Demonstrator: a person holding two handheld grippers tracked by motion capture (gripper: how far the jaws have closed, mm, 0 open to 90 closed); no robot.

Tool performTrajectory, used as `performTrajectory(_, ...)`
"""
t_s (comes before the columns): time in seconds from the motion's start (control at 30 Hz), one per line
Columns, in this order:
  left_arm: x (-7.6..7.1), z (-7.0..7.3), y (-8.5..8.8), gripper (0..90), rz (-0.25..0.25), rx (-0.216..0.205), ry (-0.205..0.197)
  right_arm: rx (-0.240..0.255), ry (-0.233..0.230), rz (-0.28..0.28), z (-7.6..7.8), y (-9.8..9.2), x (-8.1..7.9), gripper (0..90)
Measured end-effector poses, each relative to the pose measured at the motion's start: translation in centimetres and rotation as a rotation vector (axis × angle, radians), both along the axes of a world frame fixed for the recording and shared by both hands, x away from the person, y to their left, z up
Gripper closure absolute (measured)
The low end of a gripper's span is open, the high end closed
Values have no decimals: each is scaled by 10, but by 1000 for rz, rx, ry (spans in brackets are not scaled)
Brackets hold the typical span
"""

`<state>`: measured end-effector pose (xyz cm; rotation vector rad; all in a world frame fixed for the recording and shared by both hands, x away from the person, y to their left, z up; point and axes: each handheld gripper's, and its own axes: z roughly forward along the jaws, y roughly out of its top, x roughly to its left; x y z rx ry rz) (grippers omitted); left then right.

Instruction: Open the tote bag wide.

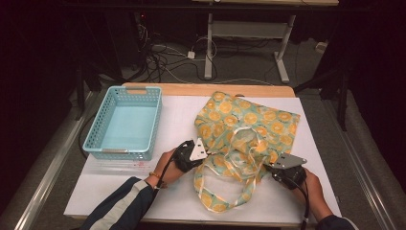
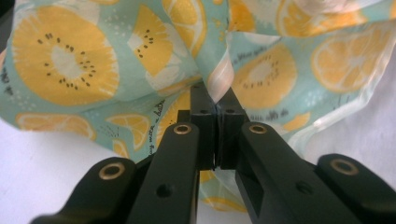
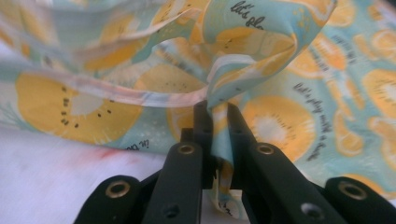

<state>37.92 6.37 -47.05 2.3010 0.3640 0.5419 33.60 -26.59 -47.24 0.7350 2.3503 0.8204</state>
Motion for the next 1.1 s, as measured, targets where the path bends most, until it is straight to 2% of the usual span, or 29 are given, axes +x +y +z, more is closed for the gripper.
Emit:
performTrajectory(0.1, 2, 3, -6, 866, -2, -22, -18, 33, -49, -20, 9, -1, 3, 886)
performTrajectory(0.27, 6, 17, -19, 868, -13, -94, -72, 76, -133, -30, 28, -1, 7, 891)
performTrajectory(0.33, 7, 23, -25, 871, -4, -115, -106, 99, -166, -40, 37, -1, 9, 892)
performTrajectory(0.4, 6, 35, -29, 872, -6, -167, -128, 123, -190, -44, 46, -1, 11, 892)
performTrajectory(0.43, 6, 40, -29, 872, -5, -178, -143, 130, -206, -47, 51, 0, 11, 892)
performTrajectory(0.57, 2, 66, -25, 873, 6, -254, -193, 188, -259, -52, 74, 0, 12, 893)
performTrajectory(0.67, 0, 85, -17, 874, 12, -318, -209, 206, -304, -38, 93, 3, 10, 893)
performTrajectory(0.73, -2, 97, -14, 874, 13, -342, -231, 206, -328, -30, 105, 4, 10, 894)
performTrajectory(0.9, -10, 123, -6, 873, 12, -402, -276, 250, -388, -8, 137, 7, 6, 894)
performTrajectory(1.1, -21, 149, -4, 873, -11, -444, -315, 264, -417, 23, 156, 16, 1, 893)
